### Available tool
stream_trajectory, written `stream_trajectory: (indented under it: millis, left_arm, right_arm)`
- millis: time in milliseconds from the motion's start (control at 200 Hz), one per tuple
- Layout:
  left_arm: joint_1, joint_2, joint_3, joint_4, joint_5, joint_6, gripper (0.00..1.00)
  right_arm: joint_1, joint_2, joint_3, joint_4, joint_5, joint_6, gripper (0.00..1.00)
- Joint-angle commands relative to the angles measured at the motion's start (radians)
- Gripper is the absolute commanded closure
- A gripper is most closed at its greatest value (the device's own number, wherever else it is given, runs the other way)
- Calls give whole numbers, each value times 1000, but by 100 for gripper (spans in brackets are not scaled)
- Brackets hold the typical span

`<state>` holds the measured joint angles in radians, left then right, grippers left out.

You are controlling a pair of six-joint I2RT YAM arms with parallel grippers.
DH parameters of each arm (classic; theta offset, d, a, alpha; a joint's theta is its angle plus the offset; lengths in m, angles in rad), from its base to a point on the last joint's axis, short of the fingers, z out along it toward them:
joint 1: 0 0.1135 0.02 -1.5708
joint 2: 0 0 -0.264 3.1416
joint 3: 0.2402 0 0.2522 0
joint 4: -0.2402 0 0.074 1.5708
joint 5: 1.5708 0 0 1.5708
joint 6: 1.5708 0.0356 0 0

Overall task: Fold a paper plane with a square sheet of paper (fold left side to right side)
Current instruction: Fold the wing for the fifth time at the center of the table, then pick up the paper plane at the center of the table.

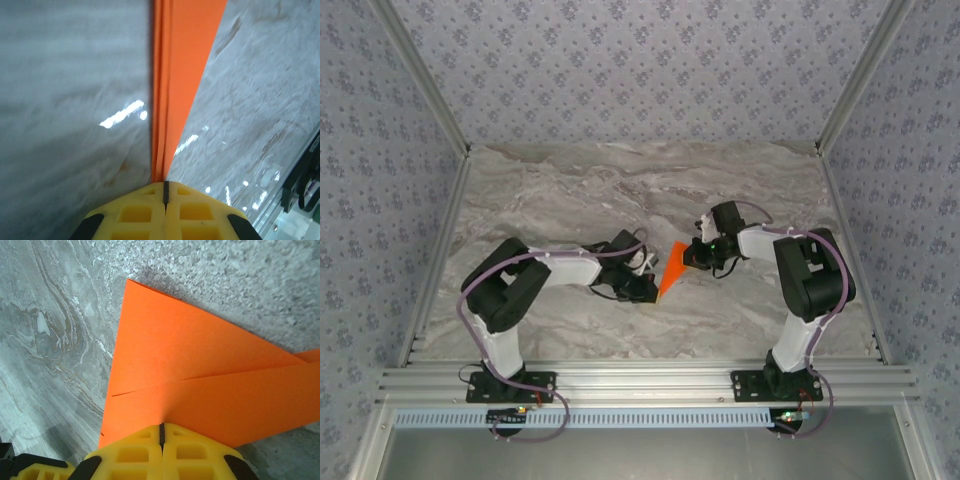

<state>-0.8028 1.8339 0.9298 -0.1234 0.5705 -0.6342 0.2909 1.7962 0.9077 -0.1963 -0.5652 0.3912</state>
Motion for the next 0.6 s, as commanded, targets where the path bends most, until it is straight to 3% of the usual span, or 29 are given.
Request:
stream_trajectory:
  millis: [0, 245, 360, 595]
  left_arm:
    - [-12, -32, -62, -109, -22, -18, 100]
    - [19, -166, -131, -66, -31, -44, 99]
    - [31, -265, -140, -61, -81, -42, 95]
    - [38, -408, -145, -22, -346, -61, 68]
  right_arm:
    - [-2, 23, -5, -65, 98, -20, 96]
    - [-1, -81, 12, -39, 82, -10, 90]
    - [2, -182, 22, -60, 145, -5, 70]
    - [125, -353, 38, -217, 460, 43, 31]
